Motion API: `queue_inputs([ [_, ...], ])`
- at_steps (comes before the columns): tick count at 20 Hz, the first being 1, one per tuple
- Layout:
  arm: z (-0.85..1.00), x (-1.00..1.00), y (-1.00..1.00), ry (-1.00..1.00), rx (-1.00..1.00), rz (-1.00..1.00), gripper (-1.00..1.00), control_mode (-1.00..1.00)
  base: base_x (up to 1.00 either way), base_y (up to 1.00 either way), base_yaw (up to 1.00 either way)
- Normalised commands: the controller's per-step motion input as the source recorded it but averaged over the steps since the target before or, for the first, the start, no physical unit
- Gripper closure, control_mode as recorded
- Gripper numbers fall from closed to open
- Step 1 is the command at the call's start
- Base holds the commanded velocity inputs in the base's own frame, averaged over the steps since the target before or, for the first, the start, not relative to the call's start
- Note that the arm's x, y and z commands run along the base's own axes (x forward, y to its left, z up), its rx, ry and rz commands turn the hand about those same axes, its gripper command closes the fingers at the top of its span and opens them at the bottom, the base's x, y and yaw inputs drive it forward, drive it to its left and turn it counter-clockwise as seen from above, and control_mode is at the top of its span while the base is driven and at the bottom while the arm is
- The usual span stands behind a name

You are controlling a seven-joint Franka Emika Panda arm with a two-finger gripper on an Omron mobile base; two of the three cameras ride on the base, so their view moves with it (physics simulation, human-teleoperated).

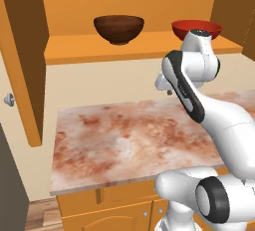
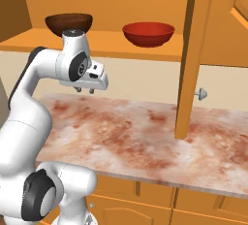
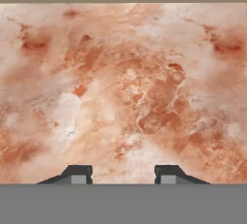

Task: Pick up the bowls from the cabinet and place each bowl in front of a stool on the dining counter.

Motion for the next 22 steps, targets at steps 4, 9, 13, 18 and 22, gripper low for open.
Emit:
queue_inputs([
  [4,0.03,-0.25,-0.08,0.0,0.0,0.0,-1.0,-1.0,0.0,0.0,0.0],
  [9,0.43,-0.66,-0.26,-0.03,0.07,-0.22,-1.0,-1.0,0.0,0.0,0.0],
  [13,0.52,-0.5,-0.37,-0.13,0.19,-0.32,-1.0,-1.0,0.0,0.0,0.0],
  [18,0.43,-0.01,-0.42,-0.21,0.24,-0.27,-1.0,-1.0,0.0,0.0,0.0],
  [22,0.49,0.0,-0.23,-0.19,0.25,-0.27,-1.0,-1.0,0.0,0.0,0.0],
])
